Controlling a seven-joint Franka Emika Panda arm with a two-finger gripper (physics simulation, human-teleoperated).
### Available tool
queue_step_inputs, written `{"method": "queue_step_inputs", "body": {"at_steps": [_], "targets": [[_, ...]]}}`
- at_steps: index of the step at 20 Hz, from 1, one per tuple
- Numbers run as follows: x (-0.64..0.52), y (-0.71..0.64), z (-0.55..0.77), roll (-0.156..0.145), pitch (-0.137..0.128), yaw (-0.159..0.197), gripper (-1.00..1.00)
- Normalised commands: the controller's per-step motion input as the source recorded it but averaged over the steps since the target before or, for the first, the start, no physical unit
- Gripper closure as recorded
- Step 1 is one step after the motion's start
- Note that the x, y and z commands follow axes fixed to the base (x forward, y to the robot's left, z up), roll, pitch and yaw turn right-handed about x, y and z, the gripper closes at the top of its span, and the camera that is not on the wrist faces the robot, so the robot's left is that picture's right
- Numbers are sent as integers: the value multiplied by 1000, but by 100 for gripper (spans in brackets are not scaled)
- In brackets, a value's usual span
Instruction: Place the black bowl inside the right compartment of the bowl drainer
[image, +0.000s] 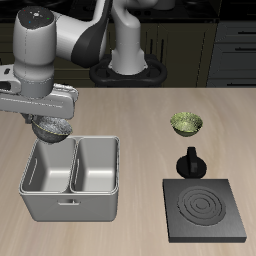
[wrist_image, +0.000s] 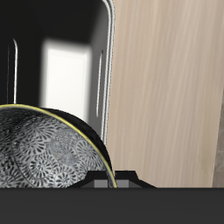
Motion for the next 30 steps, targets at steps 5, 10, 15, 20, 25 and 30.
{"method": "queue_step_inputs", "body": {"at_steps": [5, 10, 15, 20, 25, 30], "targets": [[-17, -4, -50, -6, 5, 5, 100], [8, -24, -9, -39, 1, 28, 100], [-22, -93, -98, -31, 5, 15, -100], [-37, -59, -78, -2, 9, -4, -100], [-30, -3, 36, 13, -12, -3, -100], [-174, 301, 318, 118, -67, -68, -100]]}}
